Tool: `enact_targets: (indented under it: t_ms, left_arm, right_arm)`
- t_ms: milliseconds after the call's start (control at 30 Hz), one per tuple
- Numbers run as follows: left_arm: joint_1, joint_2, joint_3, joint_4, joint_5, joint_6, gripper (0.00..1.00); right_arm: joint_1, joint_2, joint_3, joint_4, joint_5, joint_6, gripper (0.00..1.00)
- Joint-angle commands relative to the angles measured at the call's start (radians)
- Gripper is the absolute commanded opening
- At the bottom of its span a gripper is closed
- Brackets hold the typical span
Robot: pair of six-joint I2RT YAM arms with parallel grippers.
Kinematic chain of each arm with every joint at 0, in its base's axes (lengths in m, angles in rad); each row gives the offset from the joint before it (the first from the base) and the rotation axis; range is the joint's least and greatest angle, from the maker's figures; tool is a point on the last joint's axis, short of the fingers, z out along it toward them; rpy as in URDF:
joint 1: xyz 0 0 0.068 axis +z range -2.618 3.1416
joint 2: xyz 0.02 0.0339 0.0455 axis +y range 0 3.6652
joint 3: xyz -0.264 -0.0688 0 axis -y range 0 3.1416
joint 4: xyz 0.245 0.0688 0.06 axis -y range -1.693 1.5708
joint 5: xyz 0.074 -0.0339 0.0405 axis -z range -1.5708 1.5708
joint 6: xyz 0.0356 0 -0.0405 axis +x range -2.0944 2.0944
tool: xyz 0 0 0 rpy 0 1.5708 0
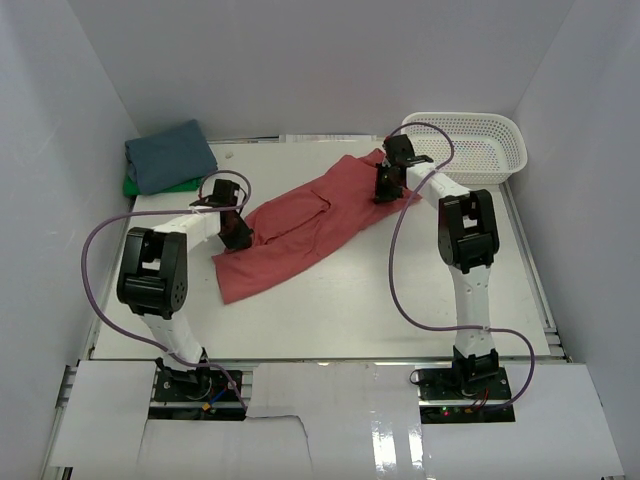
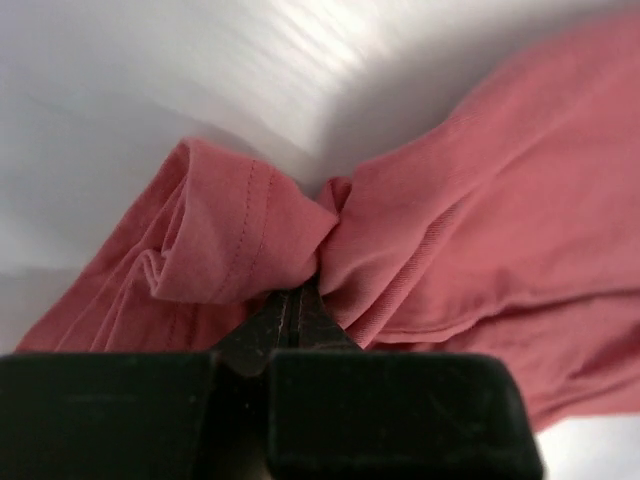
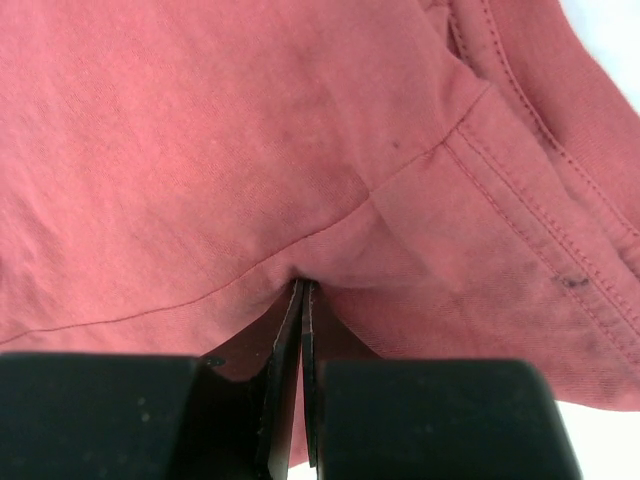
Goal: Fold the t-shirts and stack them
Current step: Rotate the tshirt 90 degrees
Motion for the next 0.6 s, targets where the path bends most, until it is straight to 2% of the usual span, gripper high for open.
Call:
enact_targets:
  t_ms: [0, 233, 567]
  left_arm:
    - [-0.085, 0.097, -0.122, -0.206, 0.095, -0.042, 0.00]
    - [-0.154, 0.004, -0.284, -0.180, 0.120, -0.097, 0.00]
    - [-0.199, -0.228, -0.504, -0.186, 0.189, -0.151, 0.00]
  right_arm:
    - [0.006, 0.051, 0.034, -0.017, -0.054, -0.002, 0.08]
    - [0.009, 0.111, 0.087, -0.001, -0.080, 0.002, 0.08]
    - [0.009, 0.232, 0.280, -0.024, -0.108, -0.001, 0.08]
